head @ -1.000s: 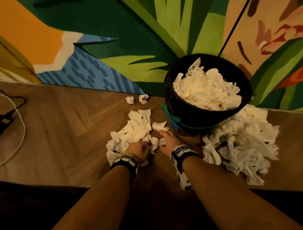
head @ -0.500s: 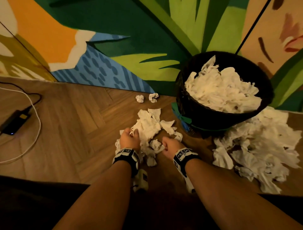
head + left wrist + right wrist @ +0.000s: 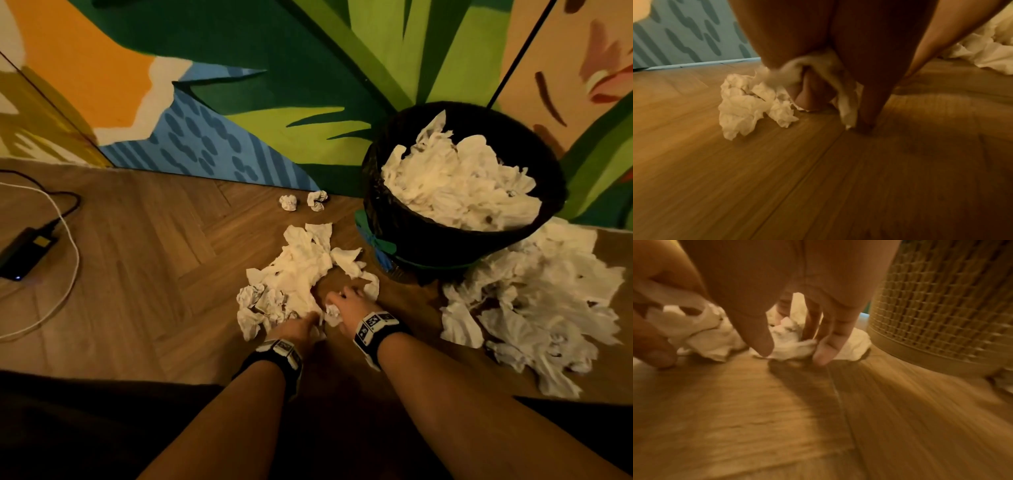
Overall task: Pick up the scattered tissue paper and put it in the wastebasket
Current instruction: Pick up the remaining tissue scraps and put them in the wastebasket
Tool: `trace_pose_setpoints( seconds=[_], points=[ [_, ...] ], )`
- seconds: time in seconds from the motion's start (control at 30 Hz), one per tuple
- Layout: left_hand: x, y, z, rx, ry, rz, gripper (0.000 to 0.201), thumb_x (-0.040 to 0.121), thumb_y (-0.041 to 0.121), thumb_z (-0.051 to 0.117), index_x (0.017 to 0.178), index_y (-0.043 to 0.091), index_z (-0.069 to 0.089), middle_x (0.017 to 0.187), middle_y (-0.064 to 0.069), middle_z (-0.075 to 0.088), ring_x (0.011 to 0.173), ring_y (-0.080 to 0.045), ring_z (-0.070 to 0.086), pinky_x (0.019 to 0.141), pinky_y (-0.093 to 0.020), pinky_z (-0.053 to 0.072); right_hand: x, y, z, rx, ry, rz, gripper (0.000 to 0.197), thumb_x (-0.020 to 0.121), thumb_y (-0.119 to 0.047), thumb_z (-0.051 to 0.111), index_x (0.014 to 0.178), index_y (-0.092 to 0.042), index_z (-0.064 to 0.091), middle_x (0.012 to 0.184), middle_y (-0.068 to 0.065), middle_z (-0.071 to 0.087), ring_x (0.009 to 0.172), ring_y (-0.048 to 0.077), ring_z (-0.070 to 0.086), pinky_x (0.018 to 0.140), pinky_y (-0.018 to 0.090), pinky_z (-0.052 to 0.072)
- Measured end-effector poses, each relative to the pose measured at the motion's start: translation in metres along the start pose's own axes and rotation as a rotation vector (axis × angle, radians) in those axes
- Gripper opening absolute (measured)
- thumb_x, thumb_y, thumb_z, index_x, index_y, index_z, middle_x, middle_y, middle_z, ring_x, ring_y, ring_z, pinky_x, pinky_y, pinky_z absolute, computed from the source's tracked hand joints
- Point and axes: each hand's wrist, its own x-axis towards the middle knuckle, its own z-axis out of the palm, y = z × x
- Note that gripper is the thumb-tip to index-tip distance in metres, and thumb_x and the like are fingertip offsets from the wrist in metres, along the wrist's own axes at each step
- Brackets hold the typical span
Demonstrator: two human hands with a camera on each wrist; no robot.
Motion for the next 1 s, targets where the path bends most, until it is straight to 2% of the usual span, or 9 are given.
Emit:
trace_pose_setpoints(
  seconds=[0.17,0.37,0.5,0.57,0.63,0.73,0.83,0.93,1.0],
  points=[
    [0.009,0.001,0.001,-0.001,-0.019,-0.006,0.043,0.093,0.046,0.059,0.135,0.036,0.054,0.138,-0.001,0.056,0.124,-0.024,0.053,0.100,-0.034,0.043,-0.012,0.023,0.008,0.090,0.030,0.050,0.030,0.091,-0.025,0.063,0.113,-0.028,0.042,0.123,0.002,0.043,0.109,0.030,0.054,0.076,0.033,0.045],
    [-0.003,0.005,0.001,-0.171,0.124,0.051,0.035,0.095,0.042,0.052,0.121,0.023,0.064,0.116,-0.005,0.069,0.107,-0.024,0.064,0.082,-0.025,0.046,-0.025,0.020,0.015,-0.250,0.076,-0.105,0.057,0.083,-0.027,0.072,0.130,-0.031,0.040,0.149,0.002,0.022,0.135,0.032,0.026,0.100,0.050,0.039],
    [-0.012,0.008,-0.011,-0.293,0.217,-0.121,0.053,0.094,0.060,0.047,0.109,0.014,0.067,0.112,-0.009,0.068,0.105,-0.028,0.063,0.087,-0.032,0.046,-0.029,0.004,0.023,-0.226,-0.165,-0.100,0.063,0.095,-0.024,0.056,0.150,-0.033,0.026,0.157,0.007,0.017,0.142,0.040,0.019,0.111,0.054,0.033],
    [-0.016,0.005,-0.018,-0.454,0.276,-0.192,0.061,0.092,0.069,0.041,0.095,0.014,0.067,0.103,-0.009,0.068,0.098,-0.027,0.064,0.088,-0.035,0.048,-0.033,0.002,0.026,-0.178,-0.209,-0.027,0.052,0.101,-0.026,0.046,0.151,-0.026,0.031,0.158,0.012,0.021,0.141,0.040,0.024,0.114,0.050,0.029],
    [-0.017,0.001,-0.026,-0.628,0.362,-0.199,0.056,0.096,0.064,0.039,0.077,0.016,0.064,0.094,-0.010,0.068,0.093,-0.029,0.064,0.088,-0.036,0.049,-0.041,0.010,0.028,-0.043,-0.165,0.015,0.035,0.101,-0.020,0.044,0.136,-0.019,0.051,0.144,0.015,0.045,0.127,0.036,0.047,0.103,0.040,0.040],
    [-0.018,-0.006,-0.037,-0.797,0.513,-0.208,0.042,0.100,0.048,0.046,0.100,0.013,0.069,0.111,-0.016,0.067,0.107,-0.033,0.062,0.092,-0.036,0.046,-0.055,0.032,0.027,0.180,-0.043,0.119,0.023,0.089,-0.008,0.052,0.086,-0.029,0.061,0.102,0.000,0.062,0.091,0.025,0.062,0.080,0.032,0.055],
    [-0.022,-0.004,-0.045,-0.800,0.539,-0.232,0.057,0.095,0.051,0.054,0.137,0.012,0.052,0.135,-0.013,0.058,0.117,-0.032,0.057,0.098,-0.037,0.044,-0.064,0.051,0.017,0.333,0.060,0.246,0.037,0.084,0.001,0.058,0.070,-0.031,0.072,0.096,-0.014,0.059,0.089,0.013,0.062,0.076,0.027,0.056],
    [-0.026,0.001,-0.052,-0.753,0.455,-0.194,0.074,0.079,0.059,0.072,0.136,0.016,0.055,0.133,-0.006,0.061,0.119,-0.029,0.057,0.099,-0.039,0.046,-0.071,0.066,0.004,0.425,0.174,0.311,0.037,0.084,-0.007,0.059,0.058,-0.030,0.073,0.074,-0.017,0.066,0.067,0.006,0.062,0.056,0.021,0.055],
    [-0.029,0.006,-0.056,-0.692,0.411,-0.164,0.076,0.073,0.047,0.082,0.135,0.014,0.055,0.131,-0.006,0.061,0.118,-0.029,0.058,0.098,-0.037,0.047,-0.081,0.074,-0.005,0.481,0.234,0.337,0.027,0.084,-0.017,0.066,0.060,-0.029,0.069,0.075,-0.014,0.067,0.066,0.003,0.058,0.052,0.015,0.045]
  ],
)
